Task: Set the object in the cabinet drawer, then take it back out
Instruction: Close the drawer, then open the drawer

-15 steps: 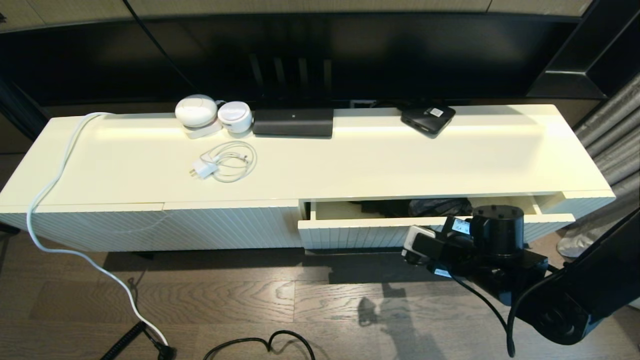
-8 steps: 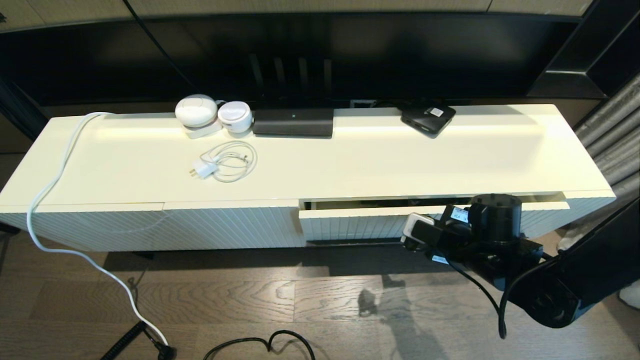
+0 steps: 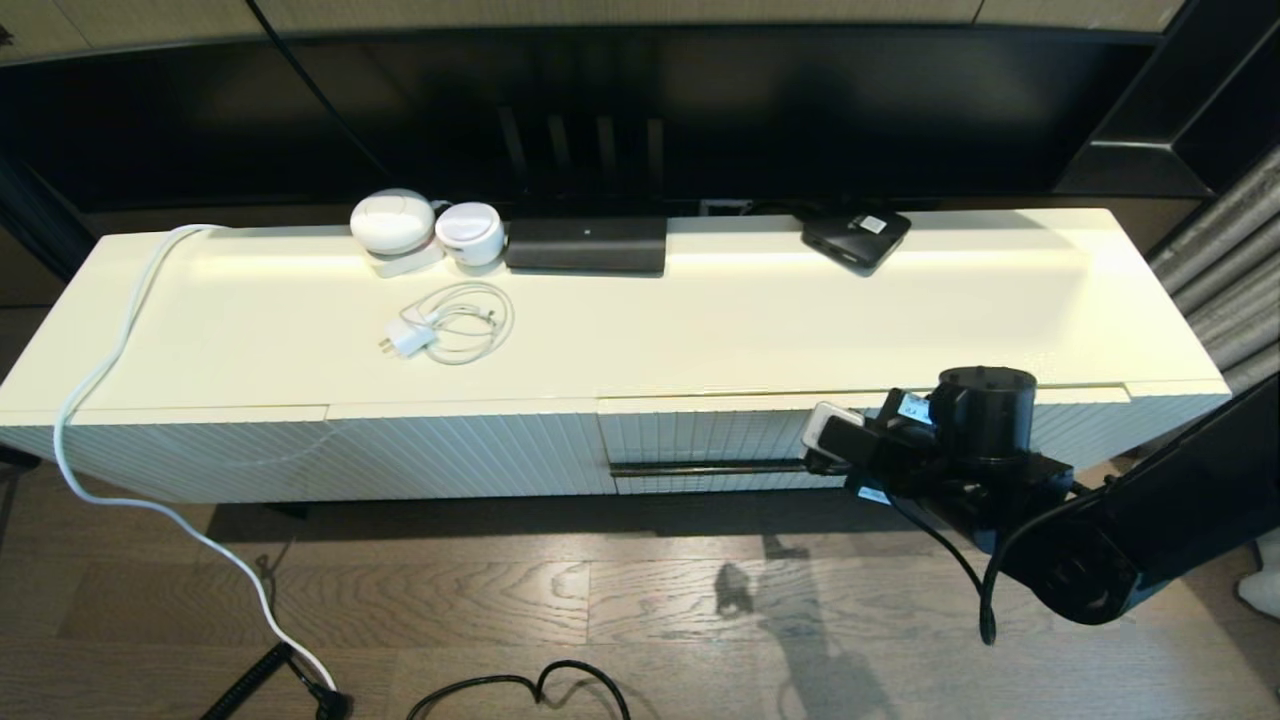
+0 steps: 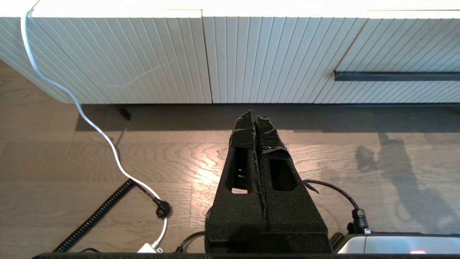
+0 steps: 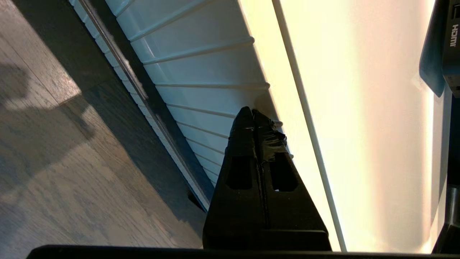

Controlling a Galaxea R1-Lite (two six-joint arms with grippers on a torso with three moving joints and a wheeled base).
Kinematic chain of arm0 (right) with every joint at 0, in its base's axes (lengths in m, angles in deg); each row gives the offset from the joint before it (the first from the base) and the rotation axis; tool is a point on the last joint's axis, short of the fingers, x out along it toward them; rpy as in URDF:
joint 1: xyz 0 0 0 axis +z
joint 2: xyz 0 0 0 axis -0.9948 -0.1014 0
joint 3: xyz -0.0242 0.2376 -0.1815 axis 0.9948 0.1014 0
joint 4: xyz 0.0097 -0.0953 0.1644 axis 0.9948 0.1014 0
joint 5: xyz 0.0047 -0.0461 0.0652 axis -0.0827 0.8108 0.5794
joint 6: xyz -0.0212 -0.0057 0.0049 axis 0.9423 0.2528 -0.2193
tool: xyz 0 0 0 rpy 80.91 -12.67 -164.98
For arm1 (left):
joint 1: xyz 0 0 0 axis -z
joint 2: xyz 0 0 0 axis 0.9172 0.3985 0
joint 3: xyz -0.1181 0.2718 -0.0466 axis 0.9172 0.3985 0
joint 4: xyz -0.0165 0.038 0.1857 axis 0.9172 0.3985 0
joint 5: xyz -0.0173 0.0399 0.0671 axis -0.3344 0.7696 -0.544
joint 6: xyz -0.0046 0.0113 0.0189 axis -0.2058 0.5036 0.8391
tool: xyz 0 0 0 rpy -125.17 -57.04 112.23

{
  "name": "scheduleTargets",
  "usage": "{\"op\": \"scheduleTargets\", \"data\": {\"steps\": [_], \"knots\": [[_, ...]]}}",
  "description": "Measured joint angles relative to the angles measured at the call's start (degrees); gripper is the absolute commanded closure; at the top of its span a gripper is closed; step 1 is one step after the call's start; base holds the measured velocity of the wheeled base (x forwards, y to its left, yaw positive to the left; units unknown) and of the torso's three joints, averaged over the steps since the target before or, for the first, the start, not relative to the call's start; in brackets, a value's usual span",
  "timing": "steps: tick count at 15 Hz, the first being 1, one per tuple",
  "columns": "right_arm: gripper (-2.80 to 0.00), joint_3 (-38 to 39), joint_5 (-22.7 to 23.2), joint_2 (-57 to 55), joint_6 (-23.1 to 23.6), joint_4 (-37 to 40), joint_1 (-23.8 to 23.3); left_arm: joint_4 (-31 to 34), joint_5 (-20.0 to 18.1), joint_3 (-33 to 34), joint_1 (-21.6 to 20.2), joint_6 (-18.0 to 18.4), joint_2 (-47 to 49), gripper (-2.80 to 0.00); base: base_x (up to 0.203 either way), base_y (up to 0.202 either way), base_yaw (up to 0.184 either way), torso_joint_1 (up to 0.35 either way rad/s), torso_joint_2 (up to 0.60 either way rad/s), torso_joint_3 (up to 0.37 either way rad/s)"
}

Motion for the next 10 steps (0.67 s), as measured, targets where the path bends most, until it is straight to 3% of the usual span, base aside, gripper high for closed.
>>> {"op": "scheduleTargets", "data": {"steps": [6, 10], "knots": [[0.00, 0.5, 0.0, 2.0, -0.3, 2.3, 0.1, 0.0, 0.0, 0.0, 0.0, 0.0, 0.0, 0.00, 0.000, 0.000, 0.000, 0.000, 0.00, 0.000], [0.00, 2.6, 0.1, 12.4, -1.2, 15.8, 0.4, 0.0, 0.0, 0.0, 0.0, 0.0, 0.0, 0.00, 0.000, 0.000, 0.000, 0.000, 0.00, 0.000]]}}
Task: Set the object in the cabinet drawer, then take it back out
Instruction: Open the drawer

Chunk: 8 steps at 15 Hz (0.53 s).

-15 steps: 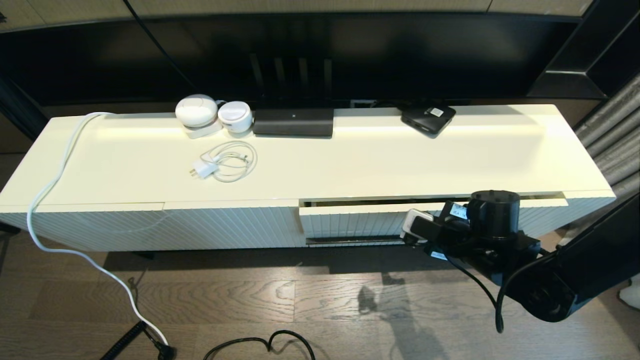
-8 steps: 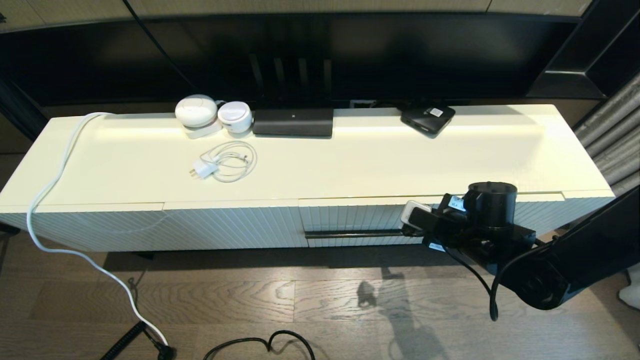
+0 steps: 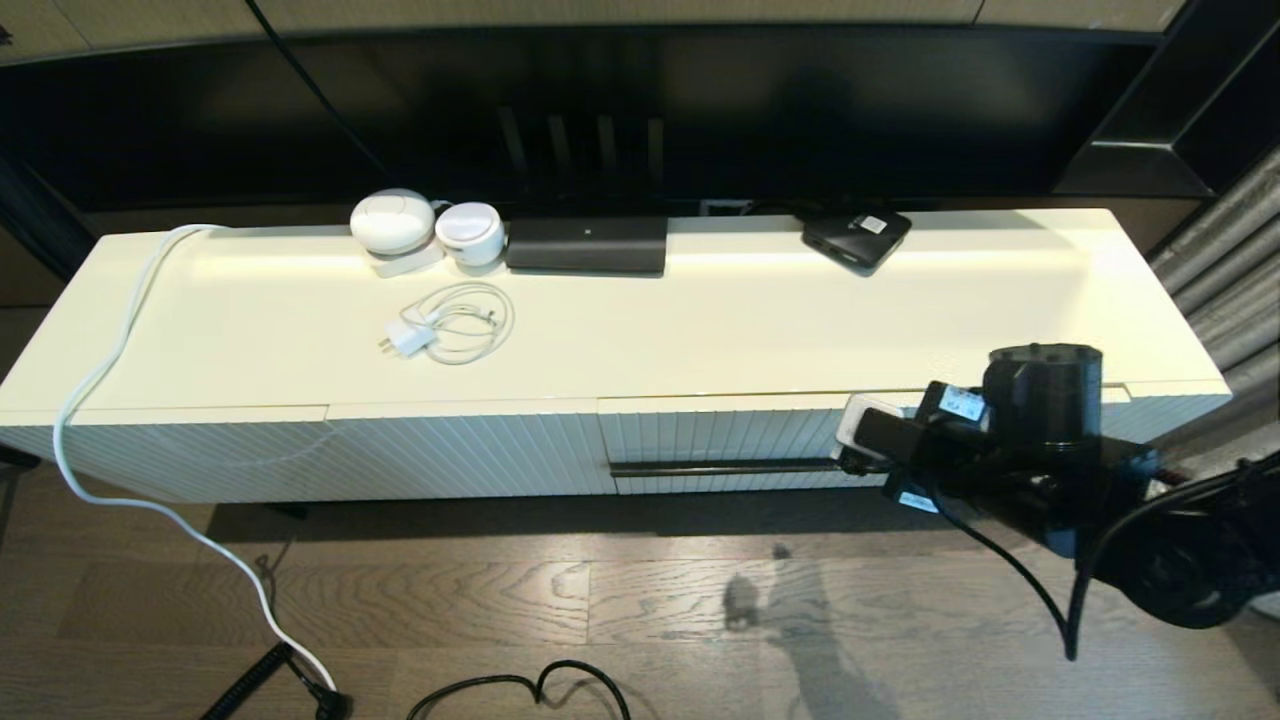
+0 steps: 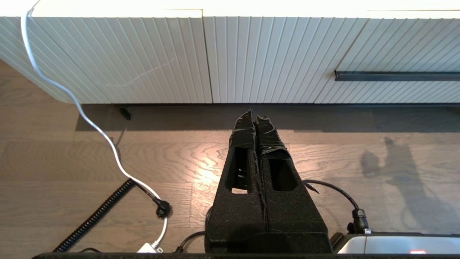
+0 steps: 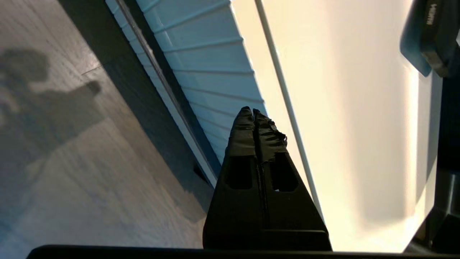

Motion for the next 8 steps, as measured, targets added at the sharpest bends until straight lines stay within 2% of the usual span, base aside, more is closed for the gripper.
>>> {"op": "scheduleTargets", "data": {"steps": [3, 8], "knots": [[0.00, -2.2, -0.2, 12.0, -2.9, 16.0, 0.0, 0.0, 0.0, 0.0, 0.0, 0.0, 0.0, 0.00, 0.000, 0.000, 0.000, 0.000, 0.00, 0.000], [0.00, -7.3, -1.4, 31.6, -7.4, 47.3, -0.6, 0.0, 0.0, 0.0, 0.0, 0.0, 0.0, 0.00, 0.000, 0.000, 0.000, 0.000, 0.00, 0.000]]}}
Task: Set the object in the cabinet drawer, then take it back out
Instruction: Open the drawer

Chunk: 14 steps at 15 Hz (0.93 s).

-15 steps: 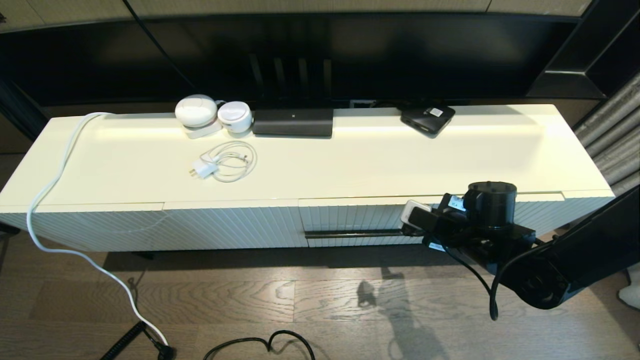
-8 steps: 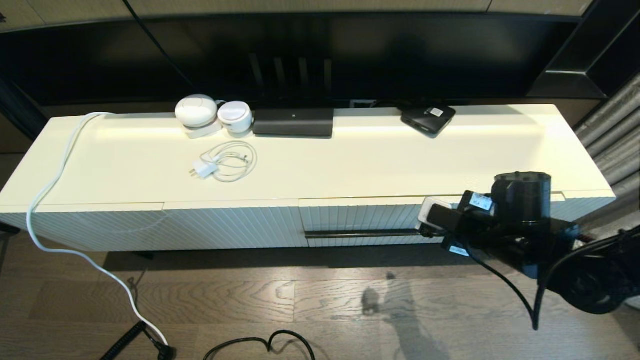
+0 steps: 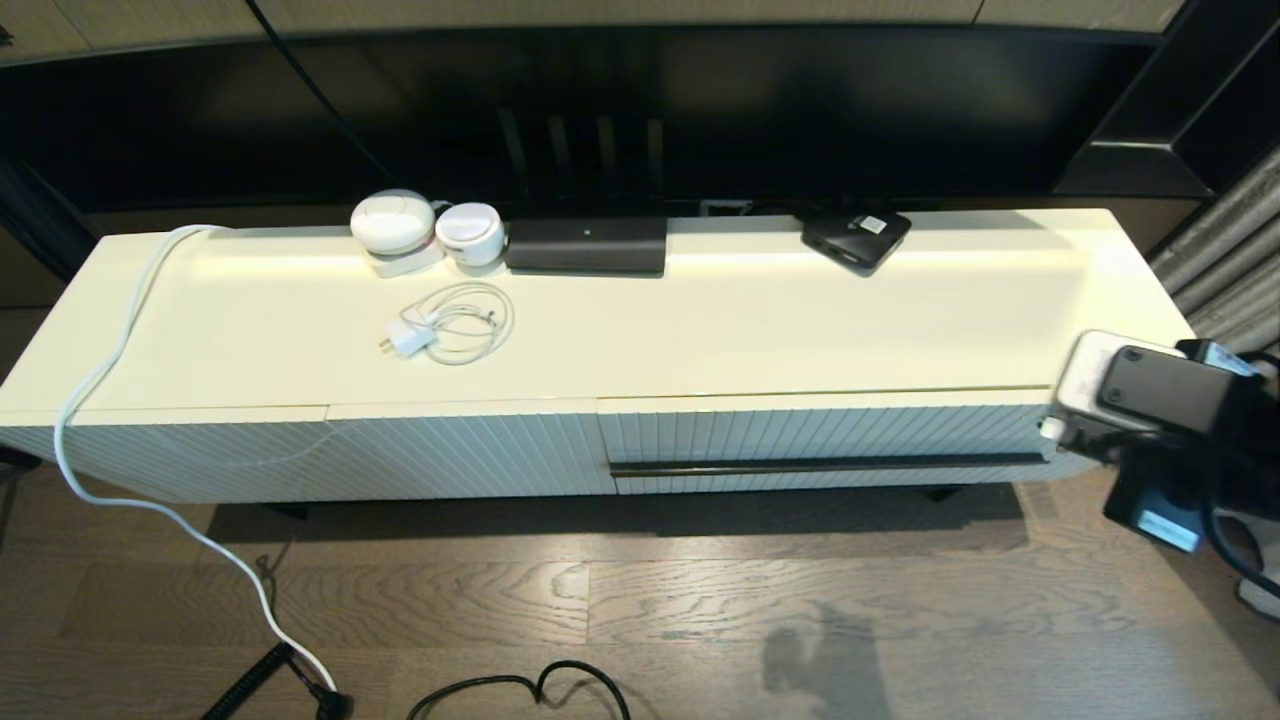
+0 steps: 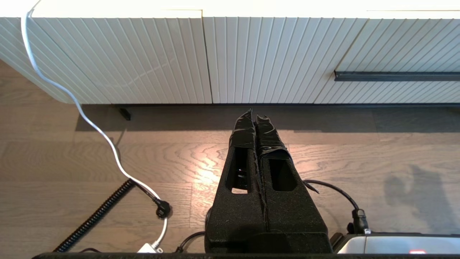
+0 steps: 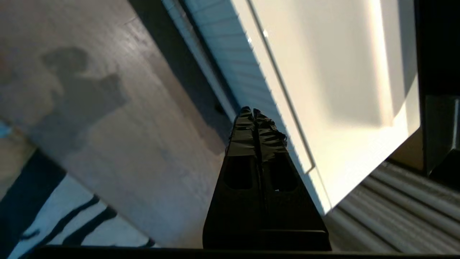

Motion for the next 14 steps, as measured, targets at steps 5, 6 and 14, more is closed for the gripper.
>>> {"op": "scheduleTargets", "data": {"steps": [5, 6, 14], "knots": [[0.00, 5.7, 5.1, 16.9, 2.2, 22.8, 0.6, 0.0, 0.0, 0.0, 0.0, 0.0, 0.0, 0.00, 0.000, 0.000, 0.000, 0.000, 0.00, 0.000], [0.00, 8.9, 6.7, 18.8, 3.1, 22.4, 0.8, 0.0, 0.0, 0.0, 0.0, 0.0, 0.0, 0.00, 0.000, 0.000, 0.000, 0.000, 0.00, 0.000], [-2.80, 25.3, 9.0, 5.0, 4.2, -5.9, 1.3, 0.0, 0.0, 0.0, 0.0, 0.0, 0.0, 0.00, 0.000, 0.000, 0.000, 0.000, 0.00, 0.000]]}}
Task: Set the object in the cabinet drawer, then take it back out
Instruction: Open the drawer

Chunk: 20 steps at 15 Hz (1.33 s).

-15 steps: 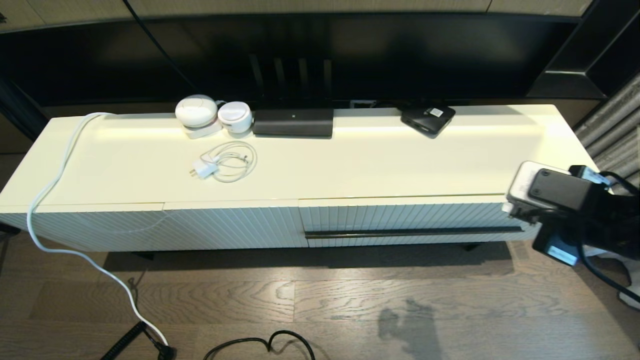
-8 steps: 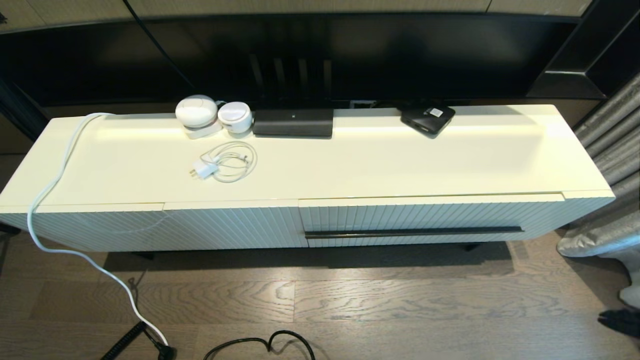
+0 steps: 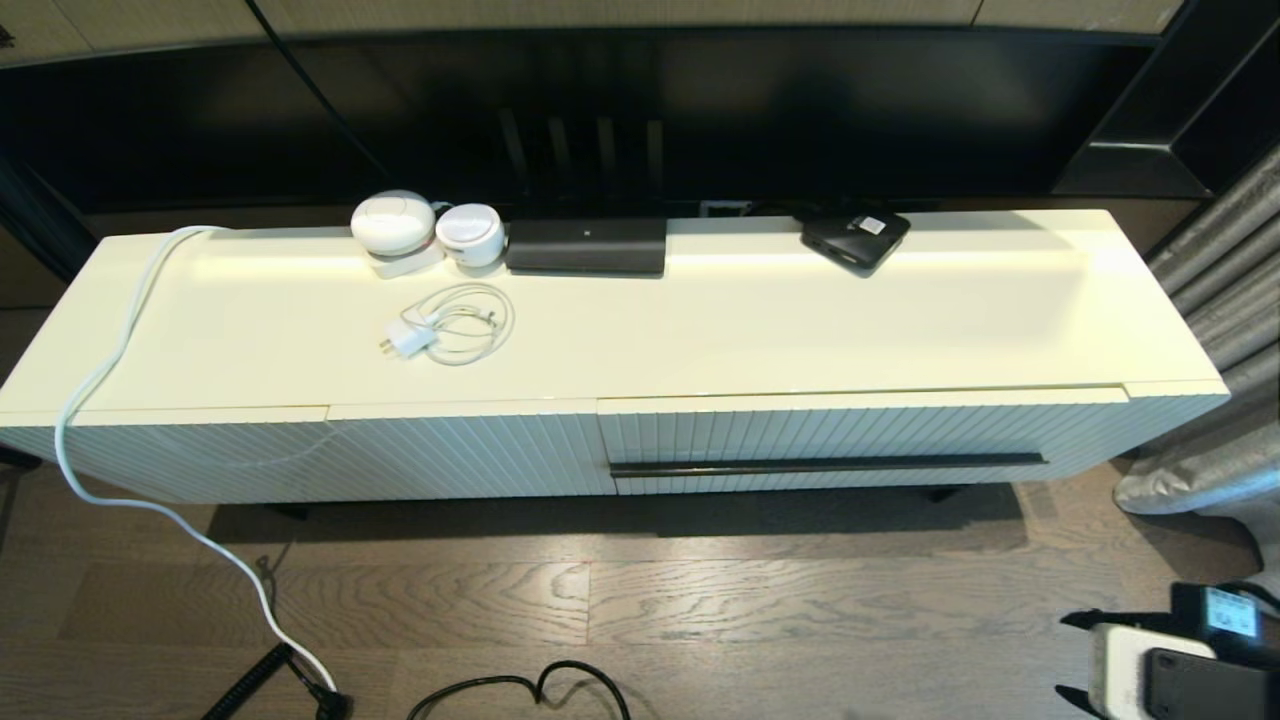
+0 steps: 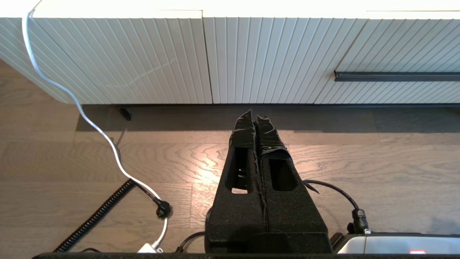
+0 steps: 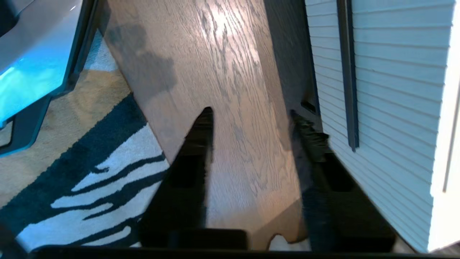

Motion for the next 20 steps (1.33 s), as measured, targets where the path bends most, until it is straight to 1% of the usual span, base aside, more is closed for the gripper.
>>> {"op": "scheduleTargets", "data": {"steps": [2, 5, 8, 11, 14, 16, 20], "knots": [[-2.80, 0.2, 0.0, -7.6, -0.4, -6.9, 0.9, 0.0, 0.0, 0.0, 0.0, 0.0, 0.0, 0.00, 0.000, 0.000, 0.000, 0.000, 0.00, 0.000], [-2.80, -1.9, 0.0, -17.6, -3.3, -15.9, 4.6, 0.0, 0.0, 0.0, 0.0, 0.0, 0.0, 0.00, 0.000, 0.000, 0.000, 0.000, 0.00, 0.000], [-2.80, -3.2, 0.0, -24.0, -3.9, -24.4, 6.7, 0.0, 0.0, 0.0, 0.0, 0.0, 0.0, 0.00, 0.000, 0.000, 0.000, 0.000, 0.00, 0.000], [-2.80, -2.8, -0.2, -26.1, -3.5, -29.6, 7.6, 0.0, 0.0, 0.0, 0.0, 0.0, 0.0, 0.00, 0.000, 0.000, 0.000, 0.000, 0.00, 0.000], [-2.80, 0.4, -1.0, -27.3, -3.1, -37.5, 7.8, 0.0, 0.0, 0.0, 0.0, 0.0, 0.0, 0.00, 0.000, 0.000, 0.000, 0.000, 0.00, 0.000], [-2.80, 3.5, -3.7, -28.1, -2.9, -43.4, 8.4, 0.0, 0.0, 0.0, 0.0, 0.0, 0.0, 0.00, 0.000, 0.000, 0.000, 0.000, 0.00, 0.000], [-2.80, 6.0, -4.6, -28.7, -2.6, -44.8, 8.7, 0.0, 0.0, 0.0, 0.0, 0.0, 0.0, 0.00, 0.000, 0.000, 0.000, 0.000, 0.00, 0.000]]}}
